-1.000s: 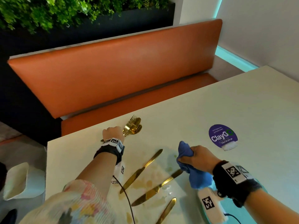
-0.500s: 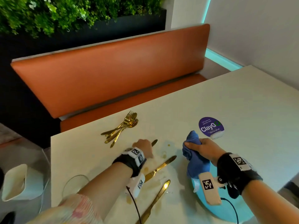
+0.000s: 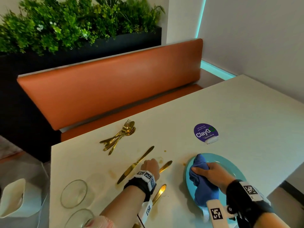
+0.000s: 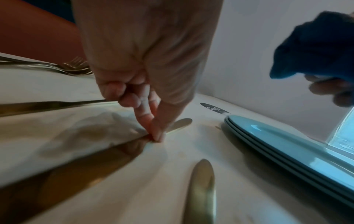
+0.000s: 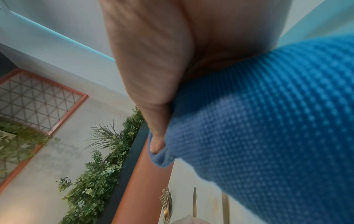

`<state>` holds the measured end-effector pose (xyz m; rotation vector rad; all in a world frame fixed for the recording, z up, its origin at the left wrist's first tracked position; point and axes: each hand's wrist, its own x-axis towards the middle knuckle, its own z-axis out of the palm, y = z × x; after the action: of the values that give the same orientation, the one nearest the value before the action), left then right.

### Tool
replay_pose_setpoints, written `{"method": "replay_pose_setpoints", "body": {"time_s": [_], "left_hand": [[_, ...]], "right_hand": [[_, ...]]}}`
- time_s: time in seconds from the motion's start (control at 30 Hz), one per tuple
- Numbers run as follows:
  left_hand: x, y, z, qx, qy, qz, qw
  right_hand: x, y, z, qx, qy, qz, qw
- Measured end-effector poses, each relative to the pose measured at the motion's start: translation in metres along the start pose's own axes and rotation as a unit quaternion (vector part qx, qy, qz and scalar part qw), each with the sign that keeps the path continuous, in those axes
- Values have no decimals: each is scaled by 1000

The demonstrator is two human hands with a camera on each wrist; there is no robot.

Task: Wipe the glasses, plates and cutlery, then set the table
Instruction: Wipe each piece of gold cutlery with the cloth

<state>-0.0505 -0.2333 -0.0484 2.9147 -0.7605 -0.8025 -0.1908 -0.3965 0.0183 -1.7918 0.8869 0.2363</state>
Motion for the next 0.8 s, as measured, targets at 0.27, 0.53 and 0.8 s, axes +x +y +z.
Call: {"method": "replay_pose_setpoints", "body": {"time_s": [0.27,0.53,0.8], "left_hand": [[4,7,-9,-24,-97,-23,995],[-7,-2,-38,-145,-73,-14,987],[-21,2,-89,-374,-39,-7,926]], "right_hand": [[3,4,-4,24,0,2,1000],[7,5,6,-5,-31,7,1000],[13,-44,43,-68,-85,-45,993]]}}
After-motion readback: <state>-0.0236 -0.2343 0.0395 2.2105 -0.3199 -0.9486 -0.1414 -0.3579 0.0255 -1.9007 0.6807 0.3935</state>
